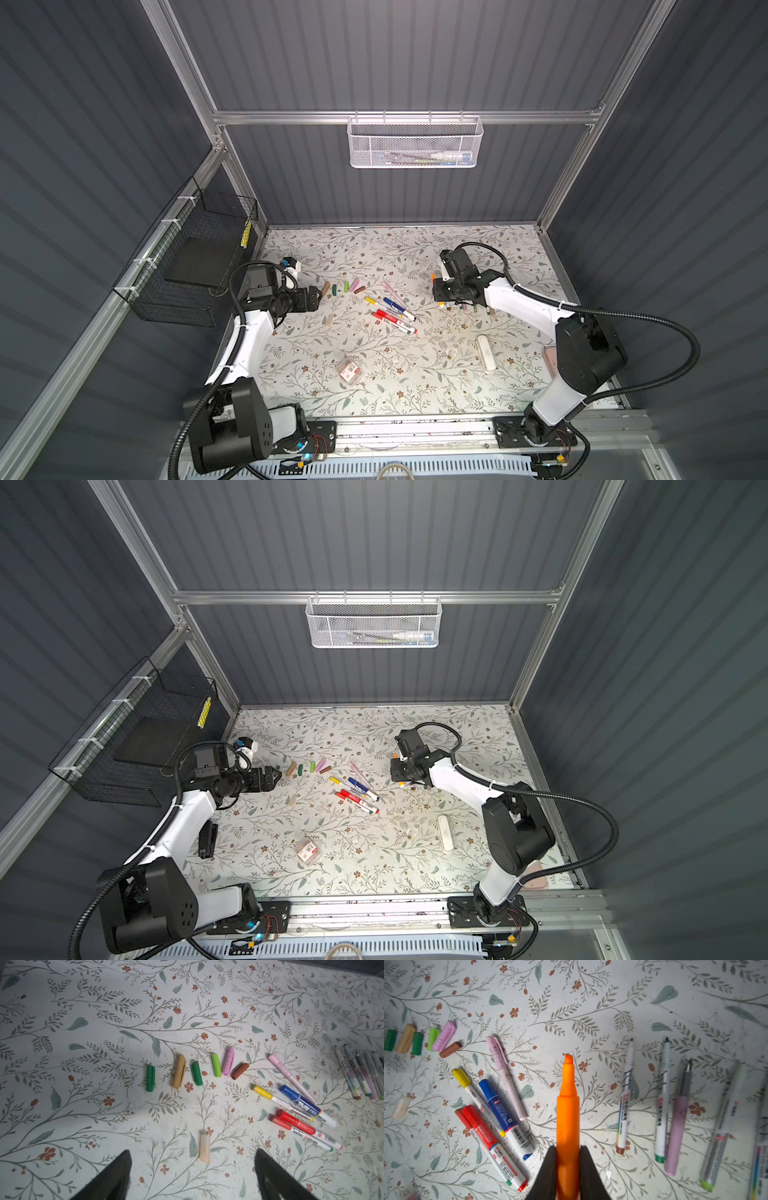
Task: Open the pen caps
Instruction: 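Lower the orange highlighter beside the uncapped markers and open the right gripper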
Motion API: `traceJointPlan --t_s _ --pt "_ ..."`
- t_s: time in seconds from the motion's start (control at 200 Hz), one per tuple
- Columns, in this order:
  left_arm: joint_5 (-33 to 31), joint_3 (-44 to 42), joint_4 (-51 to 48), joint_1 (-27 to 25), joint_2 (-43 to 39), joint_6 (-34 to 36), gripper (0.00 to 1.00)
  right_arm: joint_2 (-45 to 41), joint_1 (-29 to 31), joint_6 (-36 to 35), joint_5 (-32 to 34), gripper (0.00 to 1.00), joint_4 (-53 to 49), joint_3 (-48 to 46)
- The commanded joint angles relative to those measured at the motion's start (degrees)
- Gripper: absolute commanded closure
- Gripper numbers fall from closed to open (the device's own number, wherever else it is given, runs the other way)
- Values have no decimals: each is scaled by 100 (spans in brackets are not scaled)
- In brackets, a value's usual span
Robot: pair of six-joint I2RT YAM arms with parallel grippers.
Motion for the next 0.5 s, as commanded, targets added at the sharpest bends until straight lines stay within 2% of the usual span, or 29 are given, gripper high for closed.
traceJointPlan --t_s 0.0,0.265,0.495 --pt "544 40 74 154 -79 -217 6 218 -28 -46 270 100 -309 209" --pt "716 -49 182 228 -71 -297 0 748 -24 -62 416 100 -391 454" --pt "738 -59 198 253 -40 -295 0 1228 -28 -46 643 99 -518 594"
